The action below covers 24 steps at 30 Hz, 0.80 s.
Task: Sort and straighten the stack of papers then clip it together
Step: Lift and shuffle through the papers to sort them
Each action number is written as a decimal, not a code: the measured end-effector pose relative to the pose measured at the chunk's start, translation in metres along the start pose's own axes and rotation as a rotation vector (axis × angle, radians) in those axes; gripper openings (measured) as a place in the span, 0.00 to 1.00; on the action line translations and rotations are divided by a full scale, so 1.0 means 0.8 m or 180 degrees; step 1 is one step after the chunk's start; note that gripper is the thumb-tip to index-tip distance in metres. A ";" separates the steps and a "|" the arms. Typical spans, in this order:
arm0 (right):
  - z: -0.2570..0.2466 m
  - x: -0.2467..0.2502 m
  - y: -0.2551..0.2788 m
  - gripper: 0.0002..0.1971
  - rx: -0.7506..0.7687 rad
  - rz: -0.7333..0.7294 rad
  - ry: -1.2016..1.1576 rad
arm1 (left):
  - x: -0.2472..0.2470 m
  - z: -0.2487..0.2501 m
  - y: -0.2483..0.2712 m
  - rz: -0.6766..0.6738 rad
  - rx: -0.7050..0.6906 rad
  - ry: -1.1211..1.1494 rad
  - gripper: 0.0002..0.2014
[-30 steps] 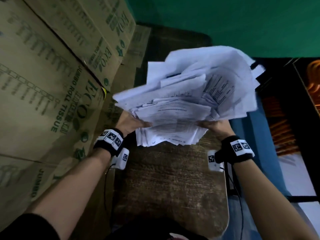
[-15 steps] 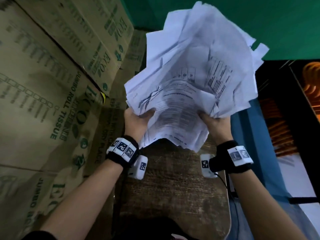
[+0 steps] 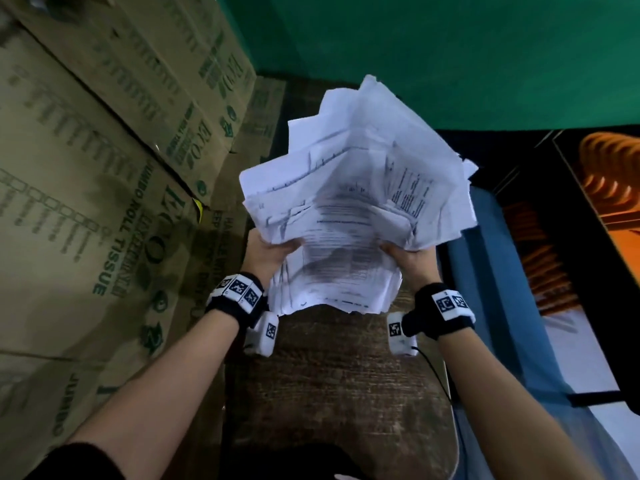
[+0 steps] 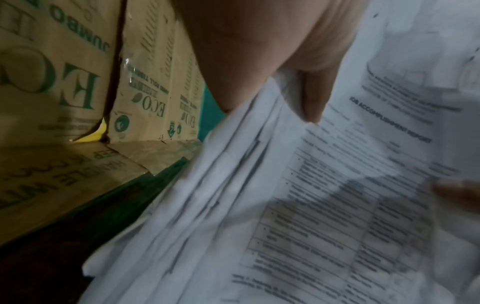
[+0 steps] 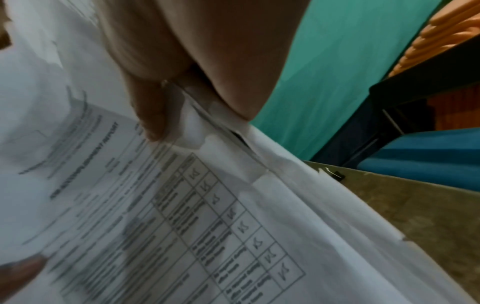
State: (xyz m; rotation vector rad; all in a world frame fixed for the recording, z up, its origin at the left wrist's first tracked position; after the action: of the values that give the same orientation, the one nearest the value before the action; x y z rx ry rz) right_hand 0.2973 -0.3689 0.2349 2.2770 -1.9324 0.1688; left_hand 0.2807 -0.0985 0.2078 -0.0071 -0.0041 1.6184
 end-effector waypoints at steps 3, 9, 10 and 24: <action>-0.017 0.003 0.005 0.30 0.0122 -0.0095 -0.0036 | 0.014 -0.009 0.003 0.0348 -0.0093 0.0169 0.17; 0.019 0.015 0.017 0.23 -0.0461 -0.0465 0.0154 | 0.038 -0.030 0.014 -0.0308 0.0322 0.0273 0.19; 0.030 0.016 0.015 0.18 -0.0699 -0.0452 0.0181 | 0.036 -0.027 0.015 -0.0401 0.0348 0.0313 0.17; -0.012 -0.016 0.012 0.25 0.0077 -0.0557 -0.0276 | 0.022 0.012 0.022 0.0580 -0.0145 0.0299 0.23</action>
State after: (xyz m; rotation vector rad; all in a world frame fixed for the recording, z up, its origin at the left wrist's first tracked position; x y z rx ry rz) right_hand 0.2860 -0.3562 0.2426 2.4931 -1.7663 0.0744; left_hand 0.2620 -0.0816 0.2176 -0.1217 0.0328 1.7986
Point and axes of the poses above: each hand's wrist, its own y-axis away from the middle knuckle, its own x-axis out of the back of the hand, z = x × y, the point moved 4 cm from there along -y, towards the middle knuckle, and after that the axes turned 13 degrees about -z, right-handed, at the moved point
